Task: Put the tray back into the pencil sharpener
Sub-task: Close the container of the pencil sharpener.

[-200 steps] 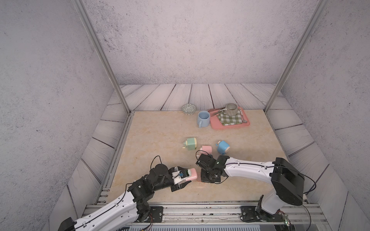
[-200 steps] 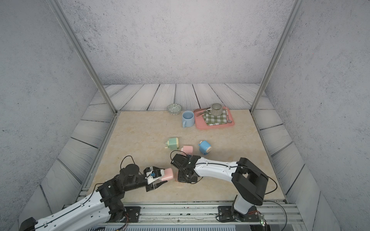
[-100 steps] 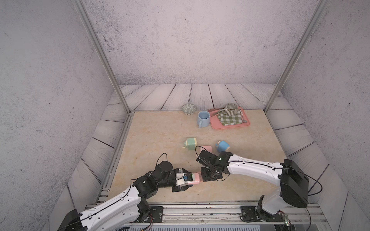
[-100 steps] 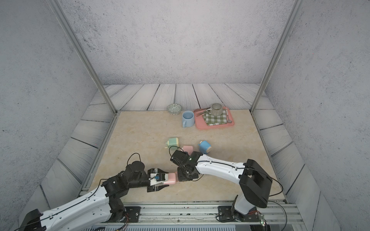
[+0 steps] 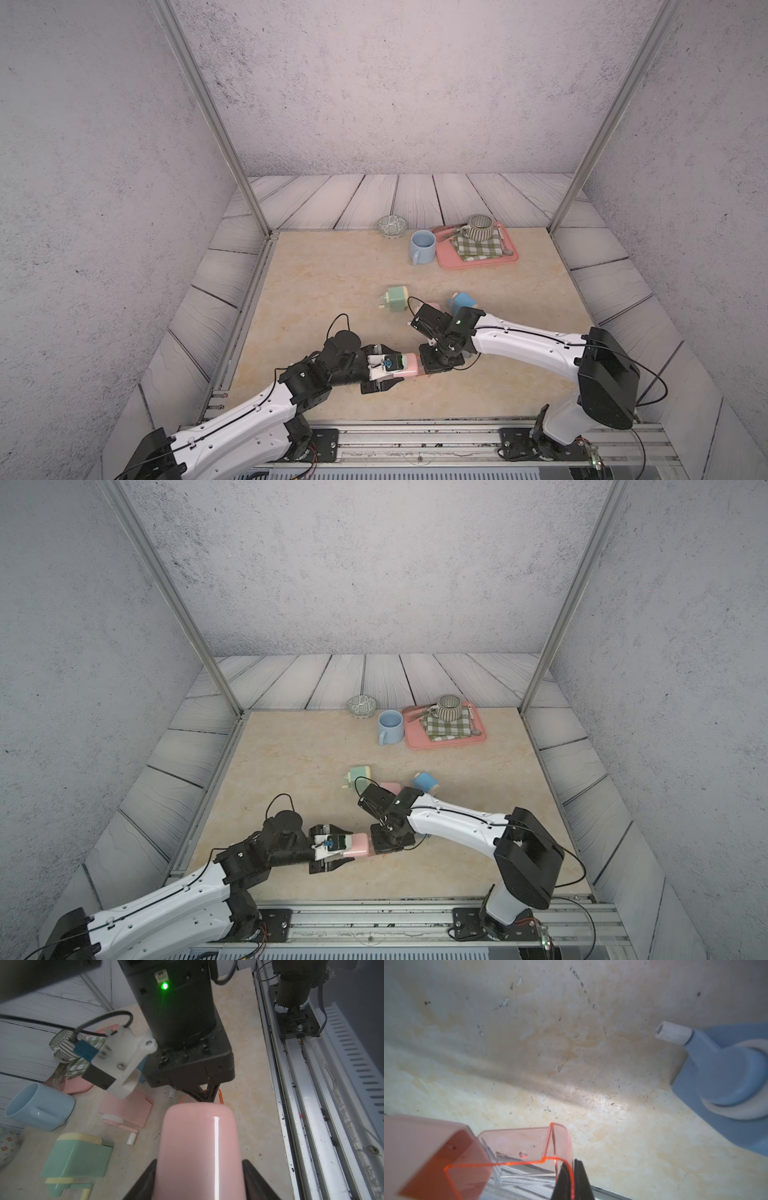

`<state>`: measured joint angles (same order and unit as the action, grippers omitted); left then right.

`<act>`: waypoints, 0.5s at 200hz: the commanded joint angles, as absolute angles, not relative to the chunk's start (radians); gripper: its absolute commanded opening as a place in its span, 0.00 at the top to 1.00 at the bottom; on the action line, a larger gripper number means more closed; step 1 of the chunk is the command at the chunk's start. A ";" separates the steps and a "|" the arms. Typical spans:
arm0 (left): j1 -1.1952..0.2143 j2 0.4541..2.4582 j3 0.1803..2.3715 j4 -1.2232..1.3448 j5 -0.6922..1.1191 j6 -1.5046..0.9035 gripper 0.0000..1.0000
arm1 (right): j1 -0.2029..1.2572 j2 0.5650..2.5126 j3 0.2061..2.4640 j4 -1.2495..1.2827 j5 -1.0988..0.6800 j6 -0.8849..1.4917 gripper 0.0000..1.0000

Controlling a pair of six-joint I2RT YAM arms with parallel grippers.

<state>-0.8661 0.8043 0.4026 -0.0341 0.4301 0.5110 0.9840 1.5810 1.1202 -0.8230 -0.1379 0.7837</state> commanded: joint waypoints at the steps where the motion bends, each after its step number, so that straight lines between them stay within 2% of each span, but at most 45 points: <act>1: -0.866 0.794 0.406 0.058 0.496 0.494 1.00 | 0.978 1.544 1.114 -0.757 -0.254 0.746 1.00; 46: -0.867 0.805 0.399 0.073 0.575 0.454 1.00 | 0.967 1.543 1.117 -0.737 -0.277 0.739 1.00; 100: -0.866 0.843 0.396 0.059 0.522 0.441 1.00 | 0.934 1.501 1.072 -0.690 -0.310 0.757 1.00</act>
<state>-0.8642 0.8265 0.4026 0.0166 0.4942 0.4595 0.9504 1.5635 1.0866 -0.8017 -0.2268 0.7544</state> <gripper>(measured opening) 0.581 0.062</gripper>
